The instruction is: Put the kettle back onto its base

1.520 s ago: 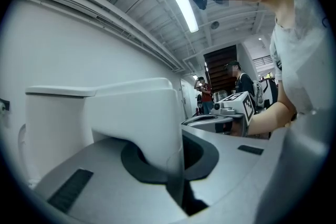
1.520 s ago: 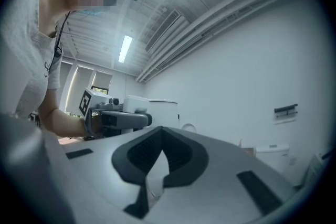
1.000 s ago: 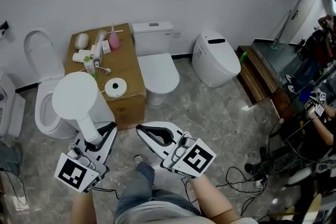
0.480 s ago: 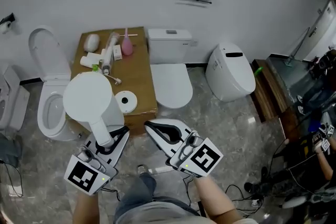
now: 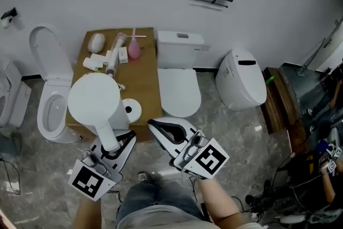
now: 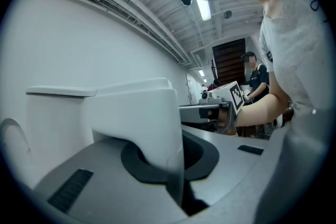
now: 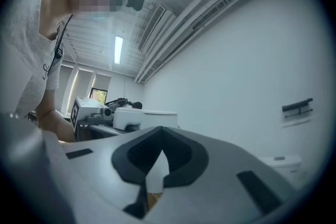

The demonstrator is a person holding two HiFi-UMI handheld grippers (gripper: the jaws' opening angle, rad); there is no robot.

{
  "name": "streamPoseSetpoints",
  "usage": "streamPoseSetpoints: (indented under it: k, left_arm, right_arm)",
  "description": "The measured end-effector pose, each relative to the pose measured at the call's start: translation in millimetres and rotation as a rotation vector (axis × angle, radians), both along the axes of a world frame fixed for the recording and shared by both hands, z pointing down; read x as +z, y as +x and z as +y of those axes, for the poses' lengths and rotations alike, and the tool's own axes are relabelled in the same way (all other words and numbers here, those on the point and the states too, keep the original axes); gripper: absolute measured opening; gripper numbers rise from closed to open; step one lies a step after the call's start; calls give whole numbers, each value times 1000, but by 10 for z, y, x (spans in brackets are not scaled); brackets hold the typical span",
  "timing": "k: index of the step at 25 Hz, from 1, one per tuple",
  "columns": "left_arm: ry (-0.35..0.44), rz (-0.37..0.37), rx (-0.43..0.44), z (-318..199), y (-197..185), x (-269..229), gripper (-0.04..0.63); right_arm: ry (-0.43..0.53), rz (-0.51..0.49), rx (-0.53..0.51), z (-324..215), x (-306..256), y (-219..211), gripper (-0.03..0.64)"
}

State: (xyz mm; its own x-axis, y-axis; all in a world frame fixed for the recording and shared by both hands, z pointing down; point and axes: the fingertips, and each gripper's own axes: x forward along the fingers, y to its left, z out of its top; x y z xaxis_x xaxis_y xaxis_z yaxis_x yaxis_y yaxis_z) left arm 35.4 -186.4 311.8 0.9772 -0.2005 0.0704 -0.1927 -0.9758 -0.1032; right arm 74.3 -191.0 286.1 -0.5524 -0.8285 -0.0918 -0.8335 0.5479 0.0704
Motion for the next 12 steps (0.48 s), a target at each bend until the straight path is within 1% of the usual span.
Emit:
streamPoseSetpoints:
  k: [5, 10, 12]
  left_arm:
    - [-10, -6, -41, -58, 184, 82, 15]
    - [-15, -7, -122, -169, 472, 179, 15]
    - [-30, 2, -161, -223, 597, 217, 15]
  right_arm:
    - [-13, -10, -48, -88, 50, 158, 8]
    - [-31, 3, -135, -211, 84, 425, 8]
    - [-43, 7, -177, -273, 102, 554, 8]
